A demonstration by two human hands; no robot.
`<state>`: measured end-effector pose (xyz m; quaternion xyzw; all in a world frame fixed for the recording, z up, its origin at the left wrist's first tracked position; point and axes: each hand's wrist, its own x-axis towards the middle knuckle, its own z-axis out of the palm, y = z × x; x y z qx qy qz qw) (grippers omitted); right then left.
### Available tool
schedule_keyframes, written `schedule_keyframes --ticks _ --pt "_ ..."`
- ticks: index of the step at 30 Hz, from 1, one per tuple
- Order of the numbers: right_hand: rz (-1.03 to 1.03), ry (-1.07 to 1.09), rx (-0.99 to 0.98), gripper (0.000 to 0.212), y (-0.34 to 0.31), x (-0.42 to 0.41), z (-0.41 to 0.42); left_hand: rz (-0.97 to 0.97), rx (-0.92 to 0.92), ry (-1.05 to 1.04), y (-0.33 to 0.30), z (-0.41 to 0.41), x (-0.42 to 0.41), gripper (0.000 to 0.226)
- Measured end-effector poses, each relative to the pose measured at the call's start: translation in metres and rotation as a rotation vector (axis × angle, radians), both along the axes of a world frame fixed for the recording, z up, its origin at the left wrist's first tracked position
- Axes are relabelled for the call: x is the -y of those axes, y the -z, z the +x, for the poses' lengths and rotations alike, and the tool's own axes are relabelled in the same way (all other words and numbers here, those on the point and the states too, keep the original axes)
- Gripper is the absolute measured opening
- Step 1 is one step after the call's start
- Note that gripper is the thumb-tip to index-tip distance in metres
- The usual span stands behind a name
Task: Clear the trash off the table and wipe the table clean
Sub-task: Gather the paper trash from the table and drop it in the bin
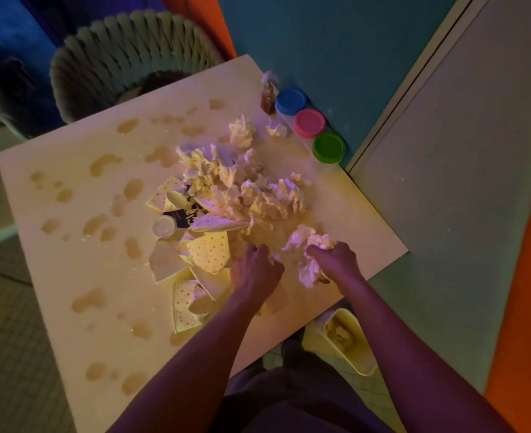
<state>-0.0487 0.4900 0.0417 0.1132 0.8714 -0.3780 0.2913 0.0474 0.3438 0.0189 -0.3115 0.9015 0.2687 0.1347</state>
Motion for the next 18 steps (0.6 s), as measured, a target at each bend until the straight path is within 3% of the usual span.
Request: schedule_keyframes --ticks 7,13,18 --pt "-0.059 0.075 -0.041 0.013 -0.002 0.009 0.028 0.012 -0.054 0.045 -0.012 0.023 0.01 0.041" --pt "-0.103 0.14 -0.089 0.026 0.003 -0.01 0.043 0.043 -0.099 0.065 -0.016 0.03 0.011 0.04" --pt "-0.207 0.229 -0.128 0.026 -0.002 -0.034 0.053 0.108 -0.229 0.09 -0.022 0.028 0.001 0.026"
